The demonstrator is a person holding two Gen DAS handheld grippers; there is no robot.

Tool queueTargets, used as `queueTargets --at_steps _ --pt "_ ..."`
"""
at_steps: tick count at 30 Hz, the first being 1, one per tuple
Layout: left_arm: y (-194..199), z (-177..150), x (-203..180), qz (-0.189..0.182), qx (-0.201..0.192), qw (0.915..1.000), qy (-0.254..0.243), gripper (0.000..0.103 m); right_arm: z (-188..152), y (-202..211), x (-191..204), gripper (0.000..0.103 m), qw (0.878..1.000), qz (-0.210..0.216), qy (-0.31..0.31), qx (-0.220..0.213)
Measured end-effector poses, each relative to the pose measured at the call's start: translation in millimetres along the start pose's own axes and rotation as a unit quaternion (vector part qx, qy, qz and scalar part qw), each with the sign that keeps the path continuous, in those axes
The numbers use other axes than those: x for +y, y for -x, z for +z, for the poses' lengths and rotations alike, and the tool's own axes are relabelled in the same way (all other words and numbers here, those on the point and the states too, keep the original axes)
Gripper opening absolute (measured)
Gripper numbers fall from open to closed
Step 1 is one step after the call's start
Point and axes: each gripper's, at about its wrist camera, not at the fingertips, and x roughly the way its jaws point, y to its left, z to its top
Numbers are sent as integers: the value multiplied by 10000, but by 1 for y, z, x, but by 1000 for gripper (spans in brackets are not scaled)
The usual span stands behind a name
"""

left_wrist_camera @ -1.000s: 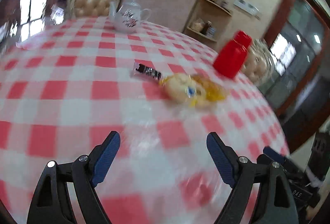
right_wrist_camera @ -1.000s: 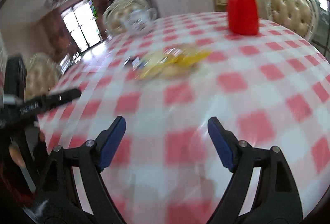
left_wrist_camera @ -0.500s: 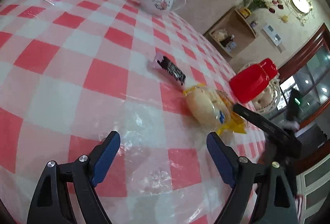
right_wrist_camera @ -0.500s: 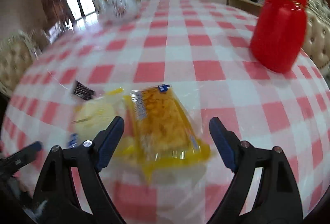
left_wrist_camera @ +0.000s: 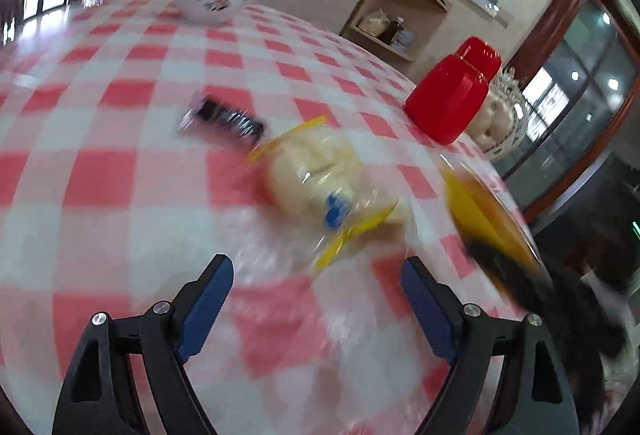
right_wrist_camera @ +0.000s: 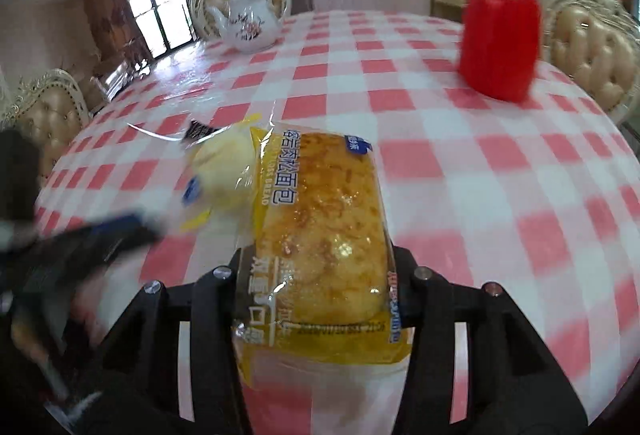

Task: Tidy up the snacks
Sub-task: 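Grasp a yellow bread loaf with the right gripper while the left grasps a round bun packet, then carry the bread loaf and bun packet with both grippers over the bin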

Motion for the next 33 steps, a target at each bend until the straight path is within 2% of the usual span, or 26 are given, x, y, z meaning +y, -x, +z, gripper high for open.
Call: queueTargets --at_steps 1,3,4,6,7,8,10,12,14,15,18,26,33 --pt "-6 6 -5 133 -30 9999 43 87 -9 12 0 51 9999 5 -67 -105" --pt "-25 25 -11 346 25 9984 441 87 -31 36 -6 51 9978 257 -471 -381" --pt "-35 33 -13 482 62 9968 637 87 -38 41 -7 51 9967 361 -597 -413" --pt "-52 45 -17 824 191 9933 792 87 -50 45 -5 51 9960 303 -717 -438" --pt "-60 48 -19 952 285 9917 813 87 -53 43 -4 51 9963 254 -713 -397" --pt "-71 51 -21 1237 389 9883 799 87 -53 37 -2 51 9964 310 -720 -315" --pt "-83 52 -22 1422 520 9860 702 87 -51 31 0 51 9950 539 -803 -236" --pt "-88 53 -25 1687 427 9837 447 87 -51 30 5 51 9946 702 -740 -183" --pt "-88 51 -25 1697 329 9847 225 85 -51 33 10 51 9961 614 -583 -248" --pt "-86 49 -25 1707 241 9850 112 67 -51 34 10 51 9963 580 -560 -288" --pt "-78 44 -25 1433 215 9894 -46 66 -53 36 6 51 9959 556 -620 -350" --pt "-41 11 -29 1571 23 9860 -566 65 -56 29 -6 51 9957 410 -771 -309" --pt "9 -29 -16 1693 -65 9821 -822 65 -57 36 9 51 9976 197 -511 -434"
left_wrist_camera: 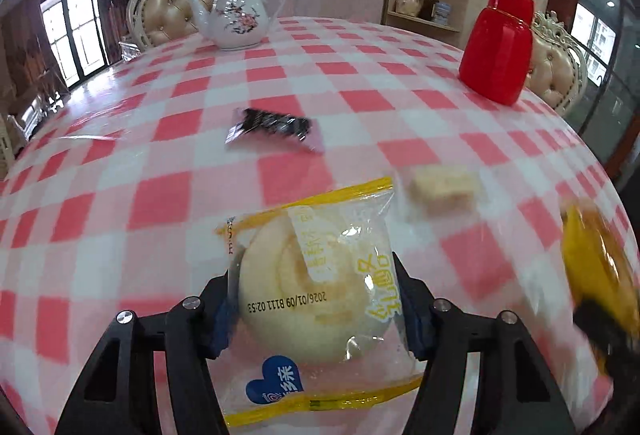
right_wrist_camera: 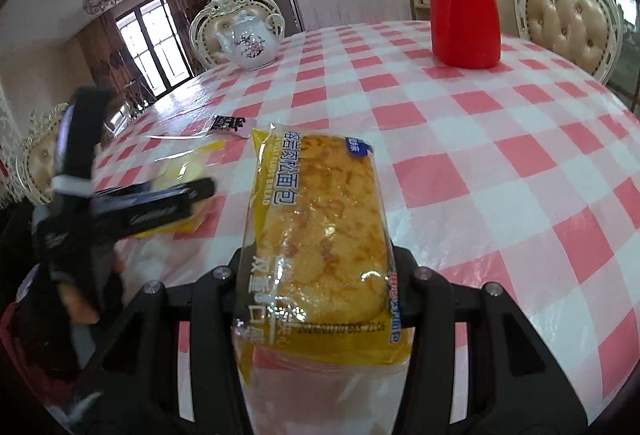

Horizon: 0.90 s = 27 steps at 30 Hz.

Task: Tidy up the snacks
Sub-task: 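Carry the bread loaf and bun packet with both grippers over the bin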

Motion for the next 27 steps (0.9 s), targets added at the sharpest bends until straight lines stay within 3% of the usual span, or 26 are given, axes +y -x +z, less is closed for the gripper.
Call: queueTargets --at_steps 6,19,27 --pt "53 -29 26 -23 -323 9995 10 65 -16 15 32 51 9999 137 77 -32" --pt "132 -106 107 12 -646 9970 435 65 -52 31 152 51 9960 707 554 23" --pt "179 -148 169 362 -865 9934 665 65 -75 34 232 51 9886 1158 953 100"
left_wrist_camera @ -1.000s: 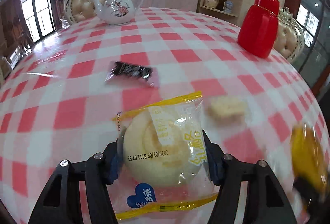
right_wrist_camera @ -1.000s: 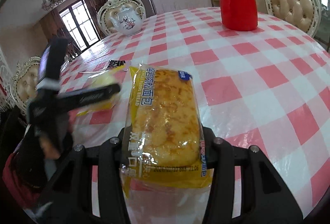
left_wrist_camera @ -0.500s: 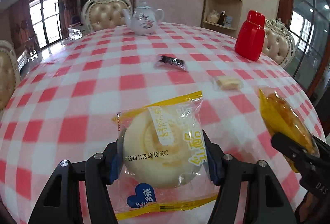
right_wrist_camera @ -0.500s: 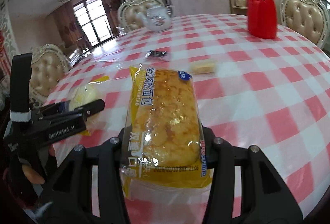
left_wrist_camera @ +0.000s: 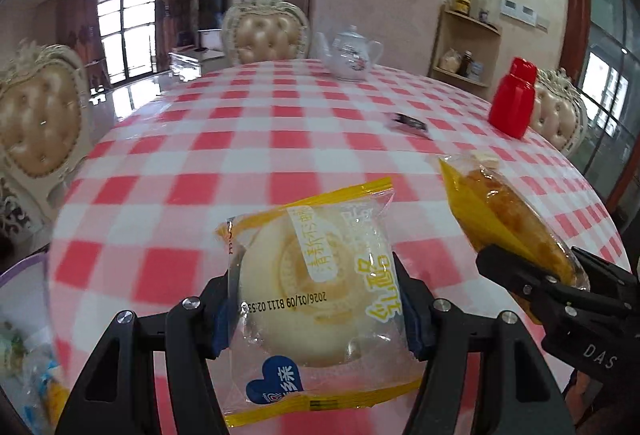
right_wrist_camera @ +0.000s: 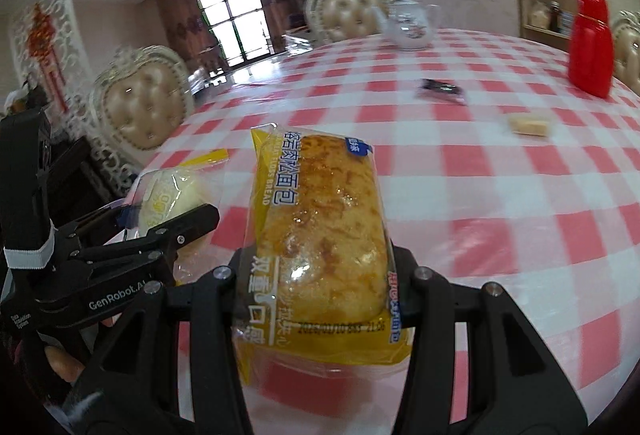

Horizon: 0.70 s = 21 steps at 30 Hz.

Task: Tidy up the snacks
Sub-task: 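Carry the bread loaf and bun packet with both grippers over the bin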

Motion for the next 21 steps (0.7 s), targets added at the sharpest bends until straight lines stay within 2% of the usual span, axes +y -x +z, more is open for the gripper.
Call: queueTargets --at_steps 8,14,21 --pt "42 -23 80 483 -171 9979 403 65 -9 -20 86 51 9968 562 550 154" --pt "65 -40 147 870 -215 9921 881 65 -17 -35 151 51 9897 914 1054 319" --pt "87 -56 205 1160 -293 9844 1293 65 -29 -44 215 51 9796 1145 1608 375"
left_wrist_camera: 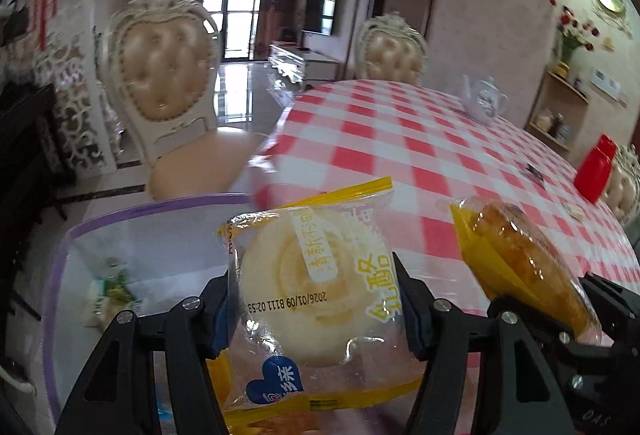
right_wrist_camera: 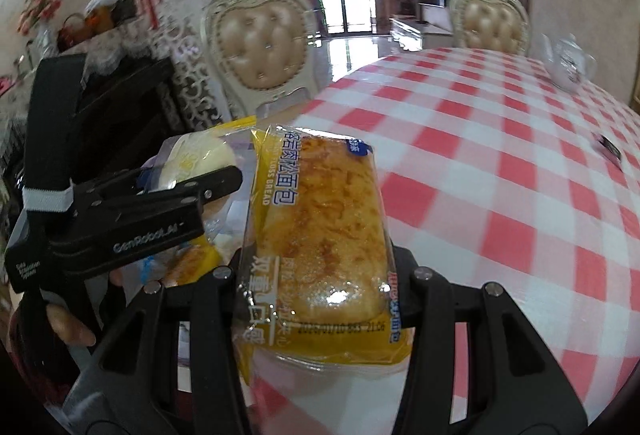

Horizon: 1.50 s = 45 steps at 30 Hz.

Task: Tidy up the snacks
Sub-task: 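Carry the bread loaf and bun packet with both grippers over the bin, then open both grippers to drop the bread and bun into the bin, then grasp a small sponge cake with the right gripper while the left grasps a chocolate bar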

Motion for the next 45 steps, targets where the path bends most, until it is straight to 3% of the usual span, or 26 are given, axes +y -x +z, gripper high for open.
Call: queueTargets --at_steps 7,12,16,18,20,22,26,30,34,37,41,45 --pt "2 2 54 277 -42 9989 367 65 6 -22 50 51 9988 260 368 190" --pt "5 4 93 695 -14 9959 579 66 2 -41 86 51 9949 658 625 440" --pt "13 9 117 1362 -57 9876 775 76 -3 -52 98 65 9879 1232 699 633" --pt "23 12 121 1519 -256 9843 861 85 -3 -49 91 72 9896 1186 621 529" --pt "29 15 112 1462 -393 9854 782 86 -1 -44 74 72 9923 1068 448 437" --pt "26 18 99 1325 -405 9882 656 86 -1 -35 52 72 9938 1016 238 374" --pt "12 22 39 682 -227 9969 312 86 -2 -9 -3 73 9980 614 -74 121" --pt "-19 38 -55 -424 187 9988 -175 86 -8 23 -78 77 9993 -120 -342 7" --pt "-52 50 -157 -1360 556 9866 -715 86 -18 53 -182 79 9912 -994 -874 55" --pt "-82 56 -230 -1797 778 9748 -1066 86 -29 73 -260 79 9779 -1515 -1434 118" --pt "-120 60 -301 -2028 1033 9654 -1269 86 -48 101 -378 79 9445 -2168 -2467 43" --pt "-152 62 -342 -2178 1194 9571 -1495 86 -37 99 -456 79 9545 -1986 -2224 86"
